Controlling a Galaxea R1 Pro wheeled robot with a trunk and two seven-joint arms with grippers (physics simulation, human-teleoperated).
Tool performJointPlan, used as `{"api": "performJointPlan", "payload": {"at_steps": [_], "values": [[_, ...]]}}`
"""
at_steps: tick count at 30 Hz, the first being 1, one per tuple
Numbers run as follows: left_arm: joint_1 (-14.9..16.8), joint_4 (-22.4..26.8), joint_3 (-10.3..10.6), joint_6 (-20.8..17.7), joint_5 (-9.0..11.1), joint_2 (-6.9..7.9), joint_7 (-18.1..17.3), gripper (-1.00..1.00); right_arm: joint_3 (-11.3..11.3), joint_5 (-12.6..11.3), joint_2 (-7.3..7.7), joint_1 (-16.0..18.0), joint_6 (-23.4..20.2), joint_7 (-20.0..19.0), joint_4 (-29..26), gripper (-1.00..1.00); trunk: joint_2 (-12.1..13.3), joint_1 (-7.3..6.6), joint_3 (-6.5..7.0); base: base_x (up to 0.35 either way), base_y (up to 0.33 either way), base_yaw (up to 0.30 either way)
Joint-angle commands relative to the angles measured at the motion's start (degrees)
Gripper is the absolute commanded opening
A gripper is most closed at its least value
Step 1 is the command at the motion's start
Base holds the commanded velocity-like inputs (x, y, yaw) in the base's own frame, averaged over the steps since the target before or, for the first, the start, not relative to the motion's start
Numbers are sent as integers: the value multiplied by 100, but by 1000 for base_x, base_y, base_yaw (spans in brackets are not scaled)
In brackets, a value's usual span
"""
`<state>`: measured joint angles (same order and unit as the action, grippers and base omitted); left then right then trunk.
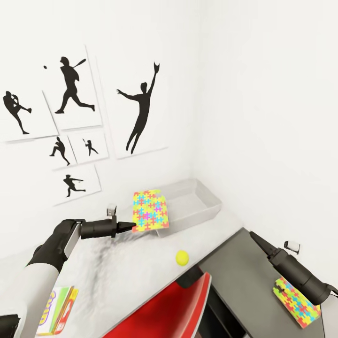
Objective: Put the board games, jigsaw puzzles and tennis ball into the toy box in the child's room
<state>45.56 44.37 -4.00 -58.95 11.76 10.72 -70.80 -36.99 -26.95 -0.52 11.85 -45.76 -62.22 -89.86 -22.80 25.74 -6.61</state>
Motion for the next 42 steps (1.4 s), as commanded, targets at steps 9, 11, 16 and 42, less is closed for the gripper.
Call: {"api": "performJointPlan", "payload": {"at_steps": [9, 11, 16, 42], "values": [[5, -1, -3, -4, 2, 1, -19, -100, -10, -12, -1, 7, -34, -9, -3, 100, -12, 4, -12, 114, 0, 3], [5, 0, -3, -4, 2, 1, -20, -100, -10, -12, -1, 4, -33, -8, -2, 100, -12, 4, -12, 31, 0, 6], [5, 1, -3, -3, 2, 1, -14, -100, -10, -12, -8, 5, -30, -7, -3, 100, -12, 4, -12, 115, 0, 128], [5, 0, 5, -3, 2, 1, -12, -100, 1, -12, -22, 8, -30, -8, 4, 100, -12, 4, -12, 32, -23, 34]]}}
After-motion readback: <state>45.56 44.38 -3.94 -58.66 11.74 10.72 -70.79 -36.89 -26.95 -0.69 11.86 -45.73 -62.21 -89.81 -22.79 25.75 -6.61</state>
